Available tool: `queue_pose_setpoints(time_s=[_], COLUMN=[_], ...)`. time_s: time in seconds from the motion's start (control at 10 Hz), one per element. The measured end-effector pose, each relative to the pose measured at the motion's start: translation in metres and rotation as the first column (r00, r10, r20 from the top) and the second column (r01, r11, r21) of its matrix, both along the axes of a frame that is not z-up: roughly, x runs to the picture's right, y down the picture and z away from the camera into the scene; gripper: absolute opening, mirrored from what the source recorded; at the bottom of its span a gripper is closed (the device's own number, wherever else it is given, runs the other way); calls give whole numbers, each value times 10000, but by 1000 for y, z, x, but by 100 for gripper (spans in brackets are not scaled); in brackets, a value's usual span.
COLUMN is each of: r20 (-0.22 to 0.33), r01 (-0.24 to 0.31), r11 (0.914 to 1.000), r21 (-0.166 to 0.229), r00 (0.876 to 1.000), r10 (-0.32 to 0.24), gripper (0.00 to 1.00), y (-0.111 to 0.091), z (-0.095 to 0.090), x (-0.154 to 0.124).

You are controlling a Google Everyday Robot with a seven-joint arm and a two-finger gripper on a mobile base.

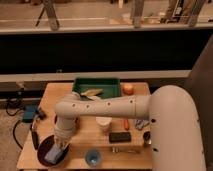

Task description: Wipe purple bowl with sponge

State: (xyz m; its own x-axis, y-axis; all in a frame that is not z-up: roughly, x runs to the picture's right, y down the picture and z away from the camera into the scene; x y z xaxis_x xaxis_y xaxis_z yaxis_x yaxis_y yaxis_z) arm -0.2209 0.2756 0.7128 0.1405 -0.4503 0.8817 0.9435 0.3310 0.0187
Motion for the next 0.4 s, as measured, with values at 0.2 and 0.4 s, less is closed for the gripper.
queue_pose_setpoints(time_s=[0.2, 0.4], r20=[23, 388], r01=[-144, -222], r11=[9999, 9996], r21=[18, 170], r00=[9999, 9990], r10=[144, 216], gripper=[0, 0], y=[-3, -5], z=[-3, -7], x=[4, 8])
